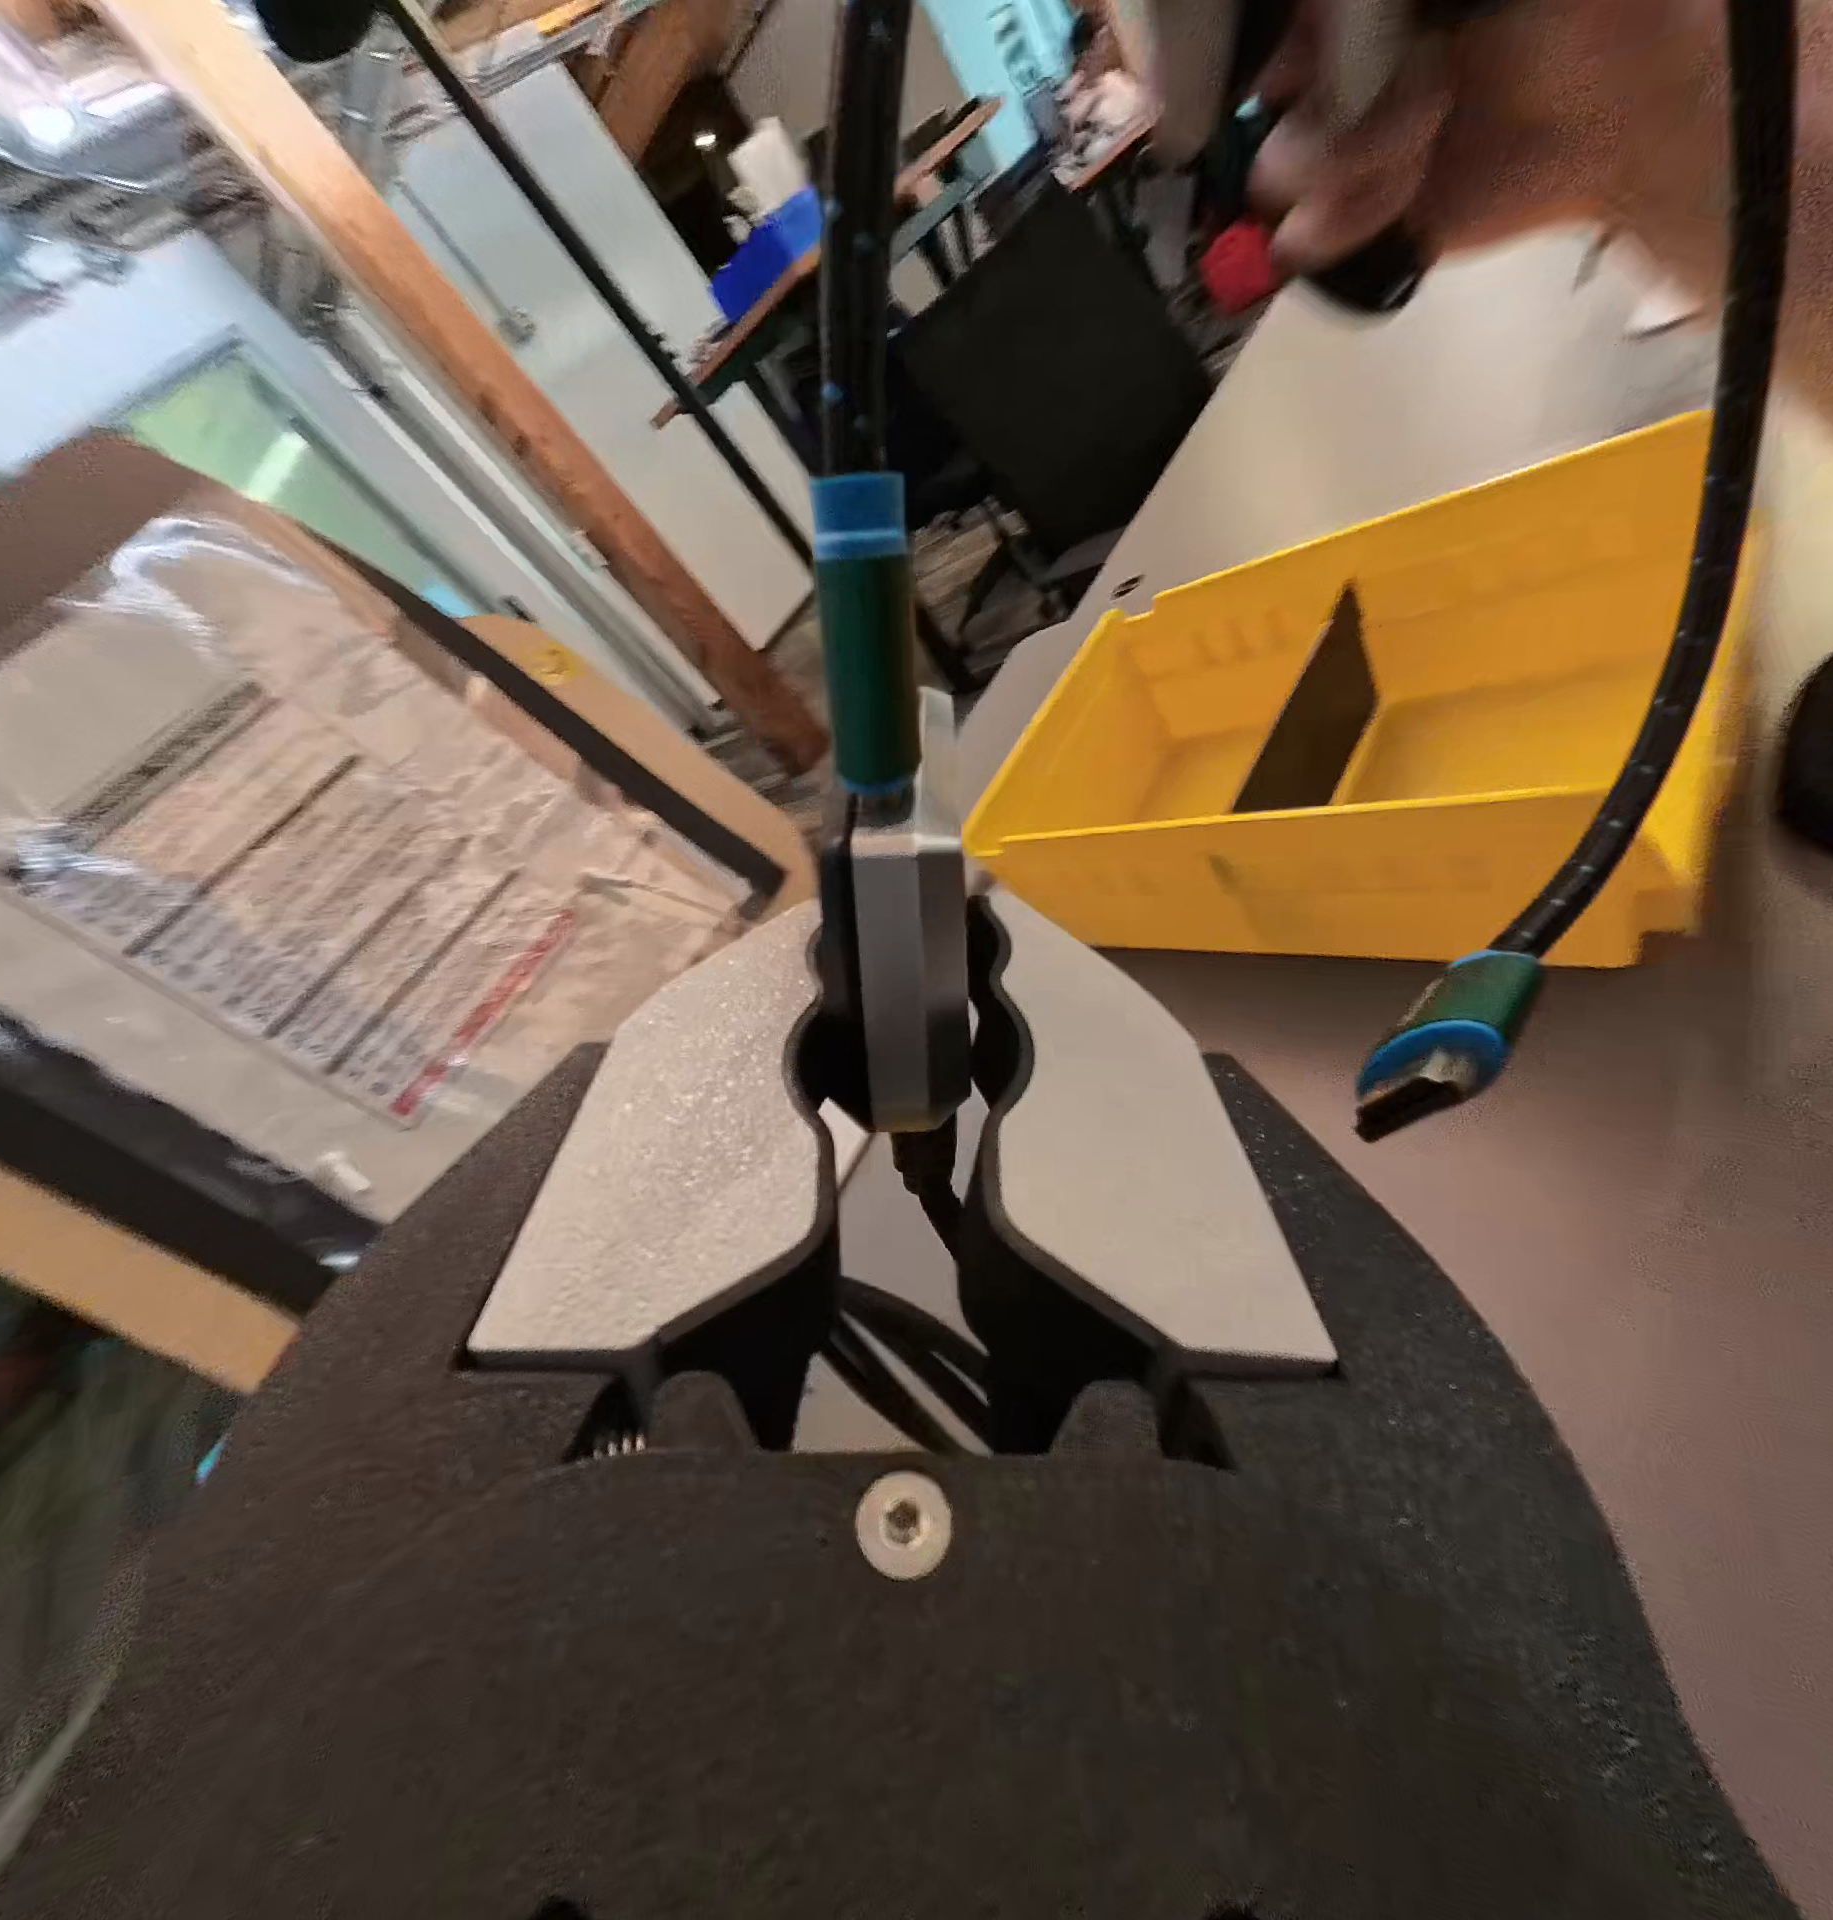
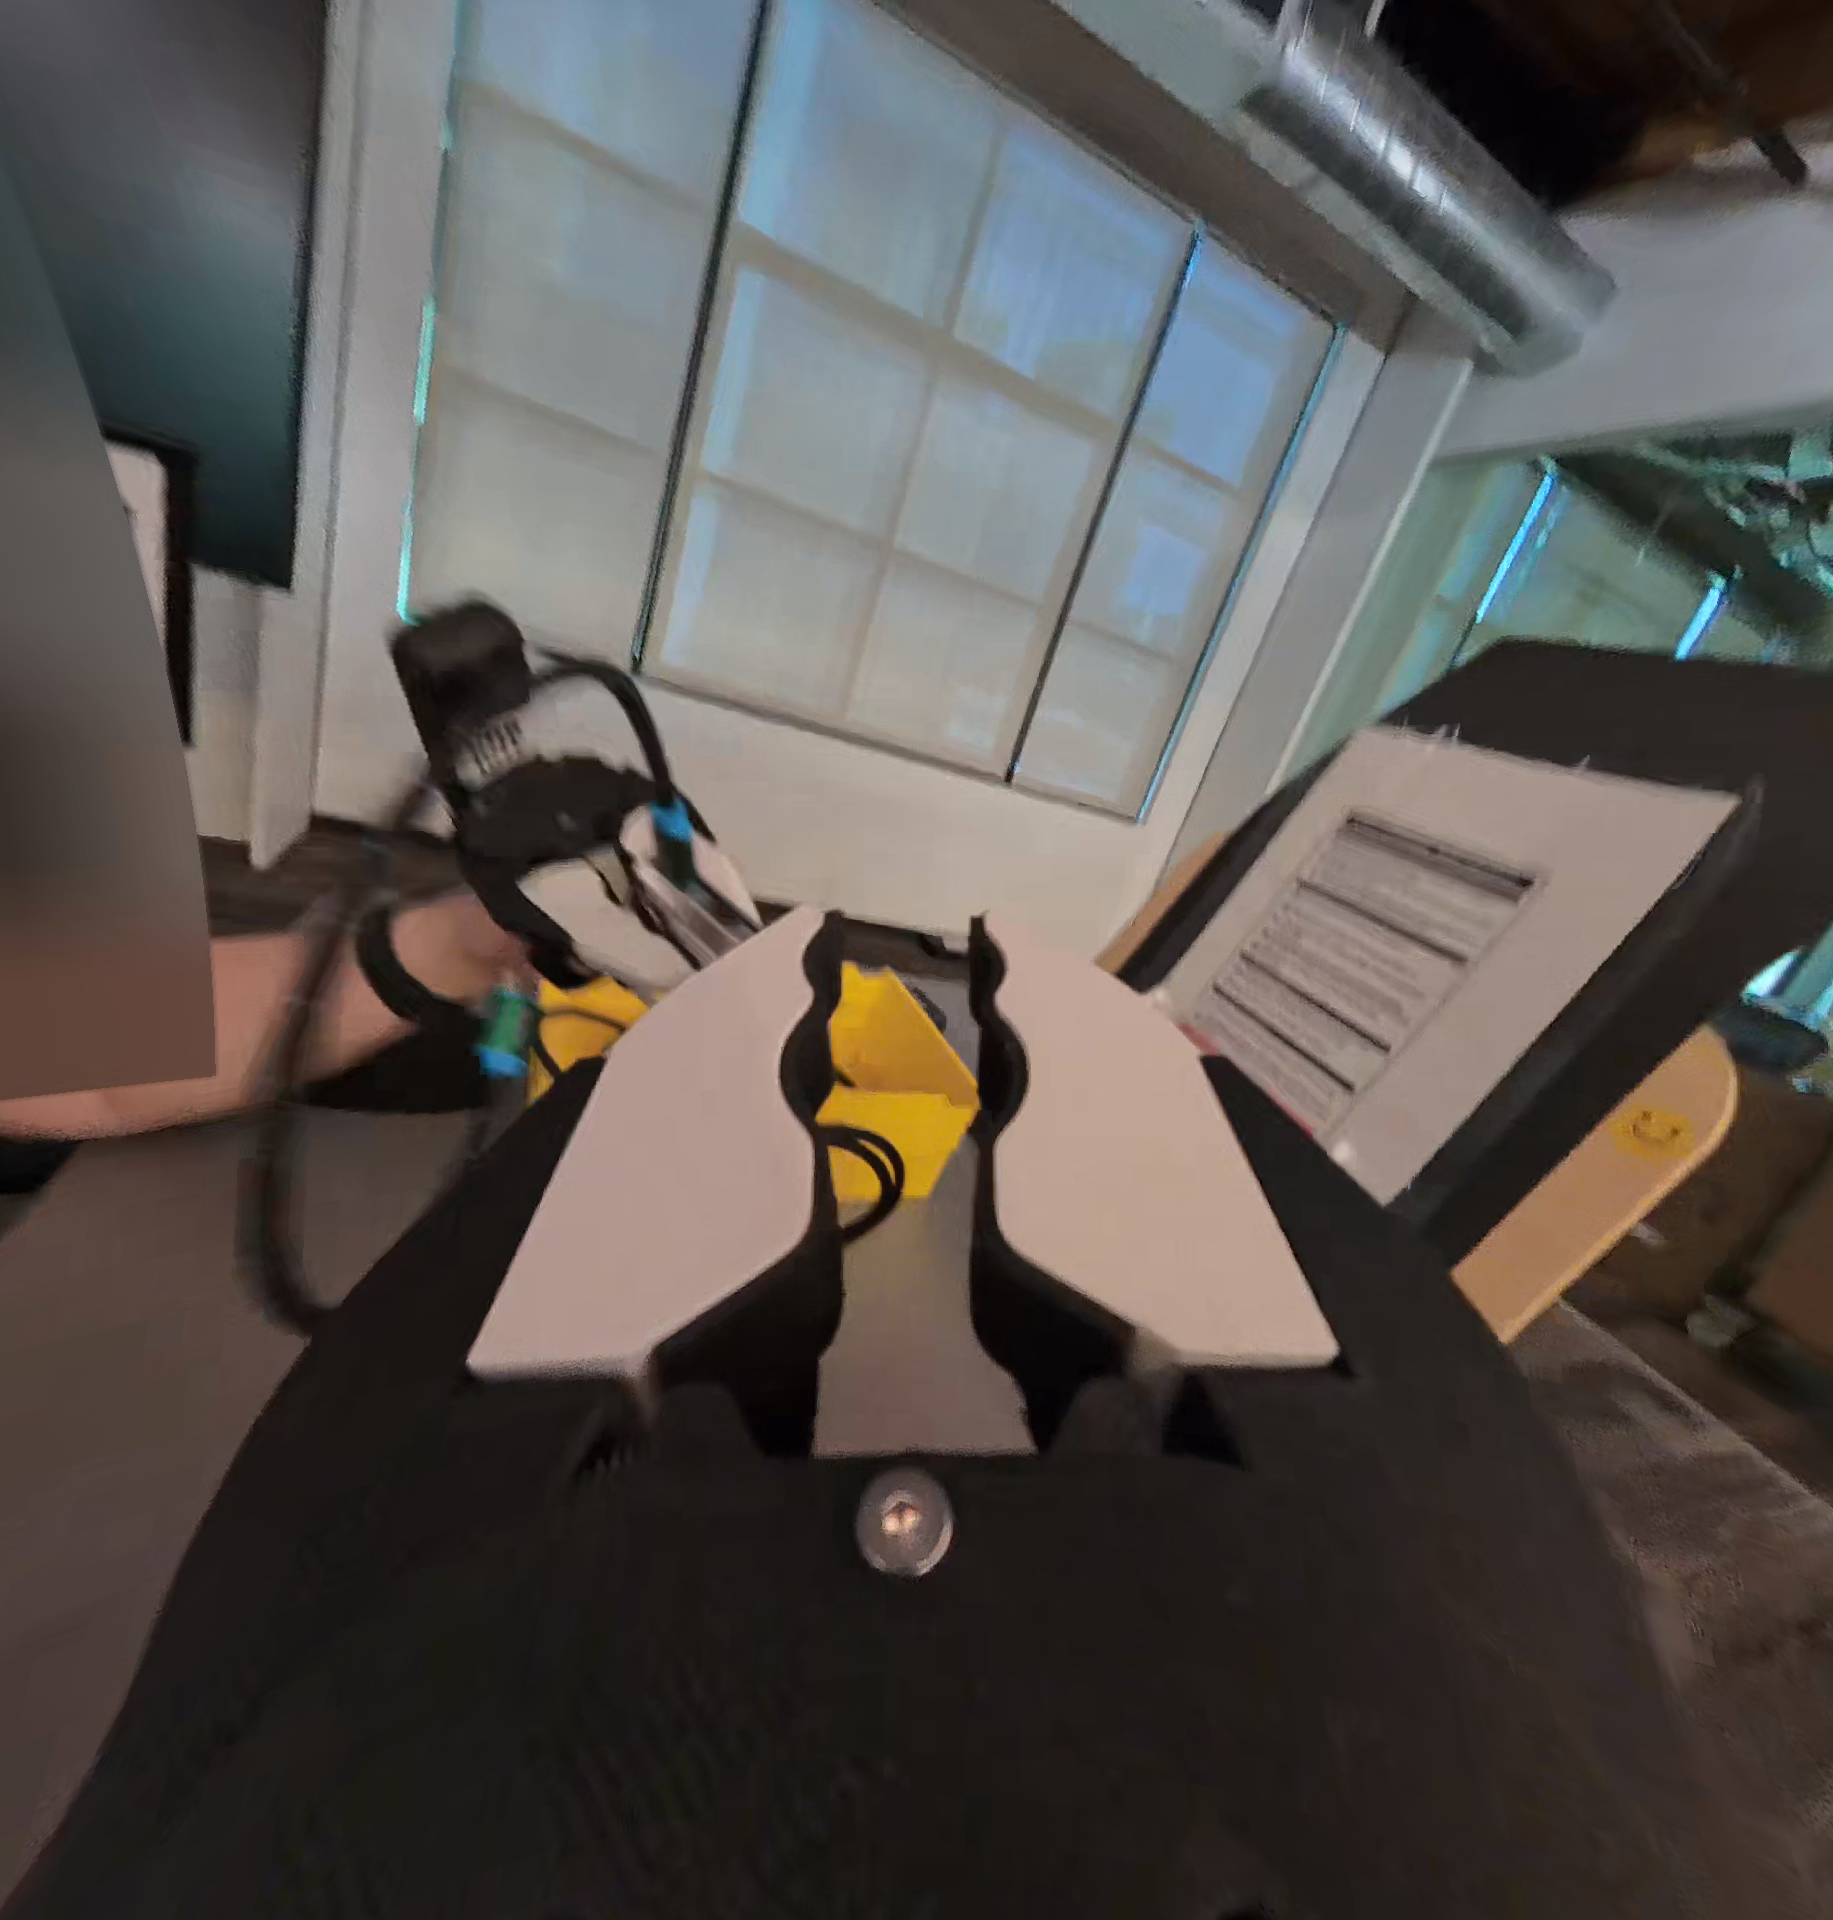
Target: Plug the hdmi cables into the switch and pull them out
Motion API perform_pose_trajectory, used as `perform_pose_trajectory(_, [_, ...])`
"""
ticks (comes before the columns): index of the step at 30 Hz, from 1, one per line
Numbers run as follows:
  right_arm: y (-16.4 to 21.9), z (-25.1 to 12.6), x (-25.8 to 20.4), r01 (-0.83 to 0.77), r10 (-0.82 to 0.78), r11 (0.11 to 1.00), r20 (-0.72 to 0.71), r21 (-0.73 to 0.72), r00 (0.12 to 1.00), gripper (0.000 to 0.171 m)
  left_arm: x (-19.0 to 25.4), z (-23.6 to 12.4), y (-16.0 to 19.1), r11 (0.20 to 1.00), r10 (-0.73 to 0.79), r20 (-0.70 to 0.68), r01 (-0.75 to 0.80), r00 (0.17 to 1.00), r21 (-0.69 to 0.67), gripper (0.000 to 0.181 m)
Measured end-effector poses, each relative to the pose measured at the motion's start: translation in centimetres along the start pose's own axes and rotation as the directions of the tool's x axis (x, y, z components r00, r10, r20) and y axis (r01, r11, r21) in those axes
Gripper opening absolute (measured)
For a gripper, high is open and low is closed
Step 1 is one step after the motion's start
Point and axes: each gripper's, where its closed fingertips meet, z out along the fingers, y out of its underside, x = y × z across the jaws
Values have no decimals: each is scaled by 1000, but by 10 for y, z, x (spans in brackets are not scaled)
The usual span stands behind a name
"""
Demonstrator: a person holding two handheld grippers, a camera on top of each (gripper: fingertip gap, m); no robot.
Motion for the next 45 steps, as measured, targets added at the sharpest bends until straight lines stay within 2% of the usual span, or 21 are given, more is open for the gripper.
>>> perform_pose_trajectory(1, [16, 12, 0, 16, -15, 999, 5, -51, 1000, 27, 6, 0, -3, 999, -32, -47, 32, 998, 11, 22])
perform_pose_trajectory(3, [45, 40, -20, 71, -58, 986, 92, -152, 994, 41, 17, 1, -9, 996, -84, -125, 89, 989, 29, 22])
perform_pose_trajectory(6, [77, 68, -55, 184, -122, 941, 222, -285, 967, 50, 31, 2, -17, 988, -133, -215, 146, 968, 45, 22])
perform_pose_trajectory(10, [92, 85, -81, 195, -96, 933, 312, -304, 945, 56, 51, 1, -23, 981, -164, -335, 189, 928, 46, 21])
perform_pose_trajectory(12, [98, 86, -91, 180, -56, 932, 364, -314, 930, 52, 61, 1, -23, 980, -173, -386, 199, 906, 28, 22])
perform_pose_trajectory(14, [102, 79, -106, 154, 19, 929, 459, -336, 888, 26, 66, 3, -22, 976, -191, -405, 217, 894, 18, 22])
perform_pose_trajectory(15, [102, 79, -108, 128, 52, 931, 473, -342, 880, 25, 67, 4, -23, 970, -214, -418, 243, 883, 16, 22])
perform_pose_trajectory(19, [105, 83, -100, -26, 213, 914, 423, -406, 881, 21, 60, 5, -22, 913, -362, -461, 408, 810, -1, 23])
perform_pose_trajectory(21, [110, 84, -99, -76, 276, 896, 416, -437, 867, 21, 56, 4, -26, 847, -461, -511, 531, 726, -11, 27])
perform_pose_trajectory(24, [119, 85, -90, -174, 376, 858, 362, -483, 853, 20, 41, 2, -24, 743, -588, -537, 666, 605, -63, 50])
perform_pose_trajectory(26, [122, 86, -80, -251, 436, 834, 307, -491, 846, 20, 33, -2, -20, 709, -621, -540, 701, 568, -78, 56])
perform_pose_trajectory(29, [127, 85, -61, -370, 518, 790, 210, -488, 829, 20, 16, -5, -14, 679, -652, -505, 732, 565, -57, 65])
perform_pose_trajectory(31, [131, 84, -46, -456, 569, 757, 129, -467, 812, 20, 5, -4, -10, 657, -684, -456, 753, 570, -43, 62])
perform_pose_trajectory(33, [134, 81, -36, -486, 582, 750, 100, -448, 807, 20, -7, 3, 7, 623, -754, -325, 779, 571, -75, 56])
perform_pose_trajectory(36, [139, 75, -27, -498, 583, 740, 63, -453, 810, 20, -20, 8, 32, 576, -815, -158, 808, 557, -126, 57])
perform_pose_trajectory(38, [140, 72, -23, -505, 585, 735, 46, -453, 810, 20, -22, 9, 33, 561, -826, -152, 818, 543, -126, 57])
perform_pose_trajectory(40, [142, 71, -22, -509, 586, 730, 35, -456, 810, 20, -23, 9, 34, 569, -821, -147, 814, 552, -122, 72])
perform_pose_trajectory(43, [145, 71, -21, -516, 593, 719, 24, -465, 805, 20, -26, 11, 38, 586, -811, -87, 802, 579, -119, 65])
perform_pose_trajectory(45, [148, 71, -22, -518, 598, 713, 24, -473, 801, 20, -31, 14, 48, 580, -810, 12, 804, 586, -129, 51])
